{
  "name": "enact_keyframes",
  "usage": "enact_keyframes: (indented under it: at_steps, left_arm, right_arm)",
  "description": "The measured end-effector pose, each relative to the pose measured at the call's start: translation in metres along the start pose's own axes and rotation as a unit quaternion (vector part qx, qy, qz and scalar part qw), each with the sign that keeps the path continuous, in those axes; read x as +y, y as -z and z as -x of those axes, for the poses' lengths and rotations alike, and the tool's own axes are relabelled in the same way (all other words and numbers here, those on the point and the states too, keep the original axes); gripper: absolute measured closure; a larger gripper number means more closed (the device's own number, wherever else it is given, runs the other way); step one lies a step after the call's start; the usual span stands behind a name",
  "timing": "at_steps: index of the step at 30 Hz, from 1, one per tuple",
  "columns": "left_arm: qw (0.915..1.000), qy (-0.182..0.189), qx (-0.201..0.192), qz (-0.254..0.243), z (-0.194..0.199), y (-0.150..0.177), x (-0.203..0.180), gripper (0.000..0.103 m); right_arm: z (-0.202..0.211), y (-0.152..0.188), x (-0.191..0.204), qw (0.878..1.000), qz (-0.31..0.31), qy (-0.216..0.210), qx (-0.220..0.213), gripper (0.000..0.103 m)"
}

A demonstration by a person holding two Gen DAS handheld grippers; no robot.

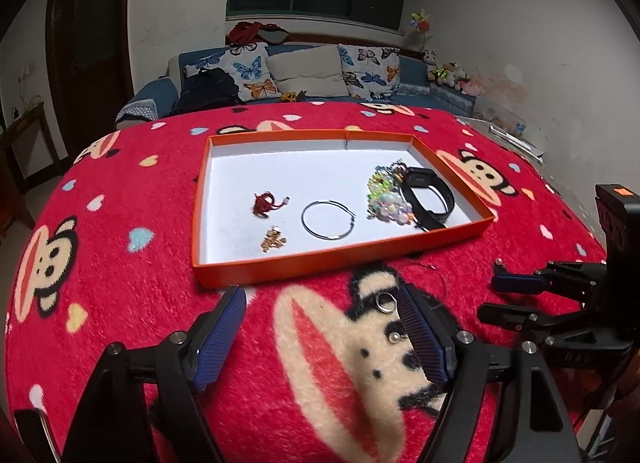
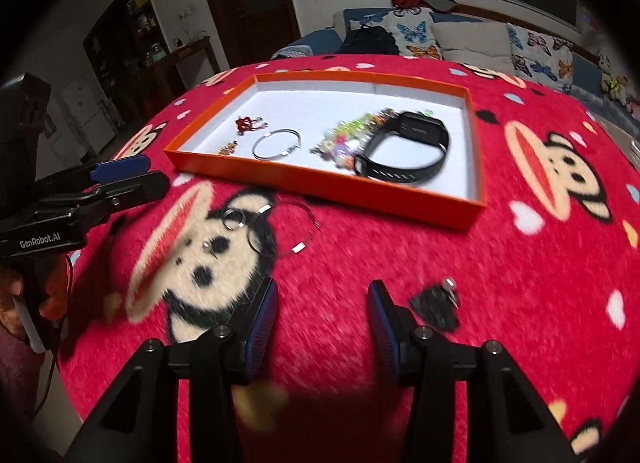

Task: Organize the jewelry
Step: 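Grasp the pearl stud earring with the right tool while the left tool moves to the small silver ring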

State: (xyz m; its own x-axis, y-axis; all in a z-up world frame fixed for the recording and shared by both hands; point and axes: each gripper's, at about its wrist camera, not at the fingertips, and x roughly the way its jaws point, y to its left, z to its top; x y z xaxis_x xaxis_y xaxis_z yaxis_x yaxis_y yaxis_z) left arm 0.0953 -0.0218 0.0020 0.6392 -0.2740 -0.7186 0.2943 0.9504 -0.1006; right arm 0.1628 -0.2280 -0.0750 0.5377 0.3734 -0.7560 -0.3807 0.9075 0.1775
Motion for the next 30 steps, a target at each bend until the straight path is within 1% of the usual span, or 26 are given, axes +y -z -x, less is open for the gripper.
enact_keyframes:
  at_steps: [6, 12, 17, 20, 30]
  left_arm:
    - [0.9999, 0.007, 0.007, 0.001, -0.004, 0.007, -0.008, 0.020]
    - [0.9998, 0.007, 0.011, 0.015, -0.005, 0.008, -0.003, 0.020]
    - [0.9997, 0.006, 0.014, 0.021, -0.007, 0.009, -0.001, 0.020]
    - [0.9996, 0.008, 0.020, 0.019, -0.010, 0.010, -0.003, 0.020]
    - [0.9992, 0.009, 0.034, 0.018, -0.022, 0.013, -0.005, 0.020]
  right_arm:
    - [0.009, 0.008, -0.018, 0.999, -0.028, 0.015, -0.004, 0.052]
    - [0.015, 0.012, -0.034, 0.998, -0.051, 0.034, -0.008, 0.052]
    - [0.011, 0.009, -0.045, 0.997, -0.064, 0.043, -0.009, 0.052]
    - [0.006, 0.006, -0.048, 0.997, -0.065, 0.043, -0.007, 0.052]
    - [-0.006, -0.003, -0.046, 0.998, -0.038, 0.052, -0.010, 0.052]
